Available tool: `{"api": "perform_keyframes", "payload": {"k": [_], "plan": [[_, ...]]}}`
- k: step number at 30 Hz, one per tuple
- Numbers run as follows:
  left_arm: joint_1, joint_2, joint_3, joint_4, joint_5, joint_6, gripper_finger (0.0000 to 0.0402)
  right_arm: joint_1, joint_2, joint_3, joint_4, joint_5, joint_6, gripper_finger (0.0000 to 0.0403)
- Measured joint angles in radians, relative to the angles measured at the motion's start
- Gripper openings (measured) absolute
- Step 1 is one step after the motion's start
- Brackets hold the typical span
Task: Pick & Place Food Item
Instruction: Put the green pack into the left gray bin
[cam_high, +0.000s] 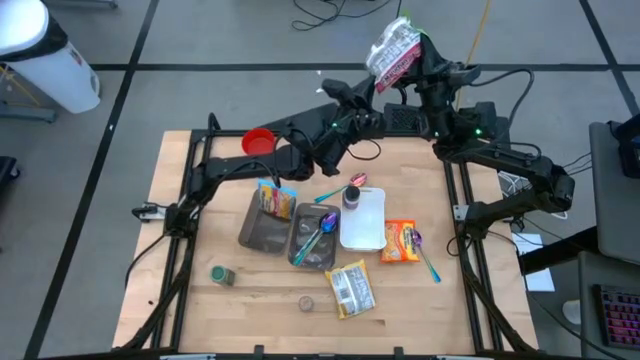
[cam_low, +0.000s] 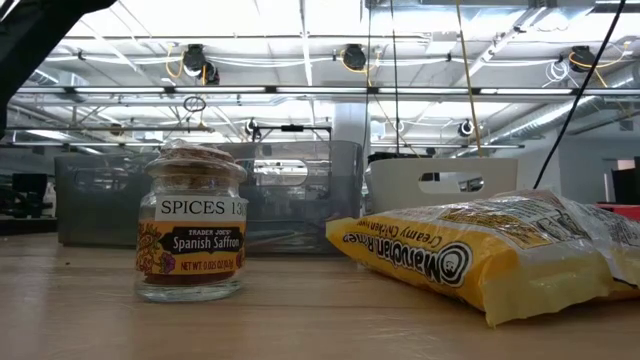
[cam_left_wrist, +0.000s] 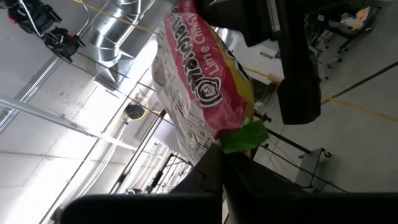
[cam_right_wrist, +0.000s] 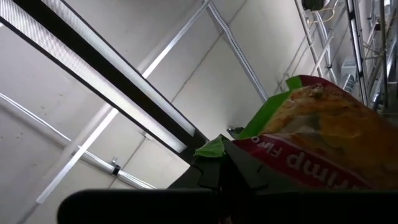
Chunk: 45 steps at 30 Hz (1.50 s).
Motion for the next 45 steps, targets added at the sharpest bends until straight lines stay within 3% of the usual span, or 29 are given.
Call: {"api": "perform_keyframes", "payload": {"k": [5,16,22,29,34,45], "plan": [[-0.019,-0.009,0.0,0.002,-0.022,0.025,0.0002,0.0,-0.004,0.0,0.002,-0.003,-0.075,0.0022],[-0.048,-0.04,0.0,-0.002,-0.062,0.057,0.0001,0.0,-0.009,0.0,0.008,-0.002,-0.123,0.0144],[-0.067,-0.083,0.0,-0.012,-0.118,0.102,0.0001,-0.013,-0.009,0.0,0.006,-0.002,-0.114,0.0188],[-0.092,-0.158,0.0,-0.113,-0.18,0.103,0.0,-0.024,-0.009,0.0,0.002,-0.004,-0.058,0.0203],[-0.109,-0.233,0.0,-0.274,-0.286,0.092,0.0,-0.024,-0.009,0.0,0.003,-0.043,-0.036,0.02],[-0.172,-0.424,0.0,-0.472,-0.359,-0.105,0.0,-0.029,-0.009,0.0,-0.012,-0.135,-0.042,0.02]]}}
